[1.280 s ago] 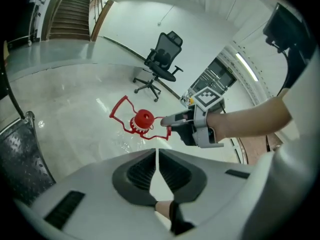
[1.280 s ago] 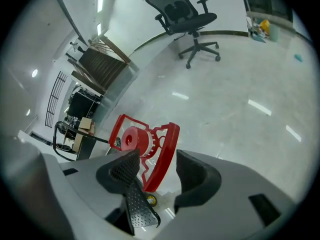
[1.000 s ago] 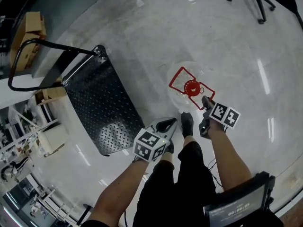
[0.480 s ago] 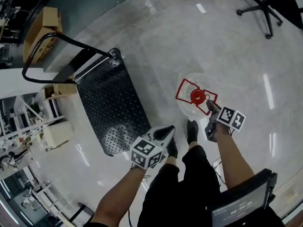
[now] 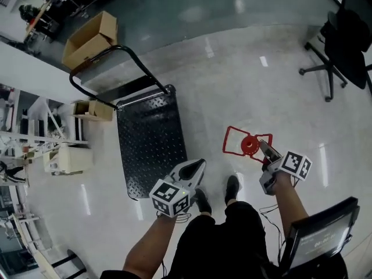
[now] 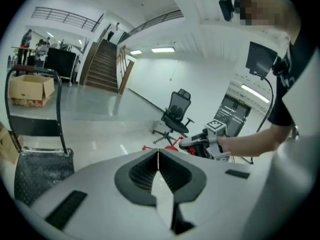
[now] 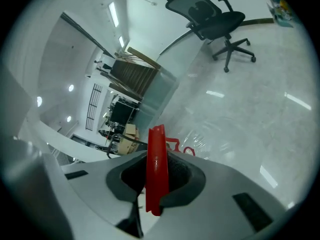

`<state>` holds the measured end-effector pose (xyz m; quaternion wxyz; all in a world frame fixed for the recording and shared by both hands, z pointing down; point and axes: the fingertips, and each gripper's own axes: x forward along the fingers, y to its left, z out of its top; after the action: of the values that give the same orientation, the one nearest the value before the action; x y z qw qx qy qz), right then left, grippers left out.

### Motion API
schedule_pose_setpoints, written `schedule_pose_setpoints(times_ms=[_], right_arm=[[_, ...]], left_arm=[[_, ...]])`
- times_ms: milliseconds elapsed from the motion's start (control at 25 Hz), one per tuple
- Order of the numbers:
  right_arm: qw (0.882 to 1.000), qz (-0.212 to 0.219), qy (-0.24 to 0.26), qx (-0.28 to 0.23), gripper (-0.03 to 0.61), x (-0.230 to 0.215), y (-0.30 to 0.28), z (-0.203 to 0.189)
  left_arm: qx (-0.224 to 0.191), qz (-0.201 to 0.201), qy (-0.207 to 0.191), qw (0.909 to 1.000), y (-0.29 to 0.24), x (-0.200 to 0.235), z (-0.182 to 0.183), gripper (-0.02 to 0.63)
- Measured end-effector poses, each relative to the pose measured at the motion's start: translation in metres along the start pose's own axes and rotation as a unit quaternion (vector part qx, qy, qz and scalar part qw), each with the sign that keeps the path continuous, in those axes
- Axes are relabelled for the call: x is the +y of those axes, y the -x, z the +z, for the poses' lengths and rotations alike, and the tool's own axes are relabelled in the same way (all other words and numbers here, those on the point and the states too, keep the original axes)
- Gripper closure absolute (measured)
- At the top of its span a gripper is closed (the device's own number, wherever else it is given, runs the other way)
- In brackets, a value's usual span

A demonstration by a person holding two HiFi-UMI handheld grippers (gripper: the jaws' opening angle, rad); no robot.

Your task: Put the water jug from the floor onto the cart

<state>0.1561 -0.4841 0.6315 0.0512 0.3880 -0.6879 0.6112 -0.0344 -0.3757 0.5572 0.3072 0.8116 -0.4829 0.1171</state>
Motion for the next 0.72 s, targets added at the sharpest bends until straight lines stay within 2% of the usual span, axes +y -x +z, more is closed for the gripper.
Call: schedule_pose_setpoints(times_ms=[200, 320, 440, 560, 720], right_arm=[[0.997, 0.069, 0.042, -0.009, 0.525, 0.112, 0.047, 0.02], [0.992, 0.104, 0.07, -0.019, 0.526, 0.178, 0.067, 0.026], [0.988, 0.111, 0.104, -0.014, 0.528, 0.222, 0.076, 0.019], [0.983, 0.133, 0.126, 0.0, 0.528, 0.246, 0.081, 0.015], [0.979, 0.139, 0.15, 0.025, 0.529, 0.272, 0.064, -0.014]], left_arm=[[-0.107, 0.014, -0.039, 0.9934, 0.066, -0.02, 0.091, 0.615], [-0.148, 0.013, -0.059, 0.9872, 0.105, -0.03, 0.127, 0.615], [-0.17, 0.019, -0.074, 0.9824, 0.138, -0.037, 0.141, 0.615], [-0.193, 0.031, -0.077, 0.9777, 0.156, -0.046, 0.148, 0.615], [-0.213, 0.056, -0.069, 0.9731, 0.193, -0.032, 0.136, 0.615]])
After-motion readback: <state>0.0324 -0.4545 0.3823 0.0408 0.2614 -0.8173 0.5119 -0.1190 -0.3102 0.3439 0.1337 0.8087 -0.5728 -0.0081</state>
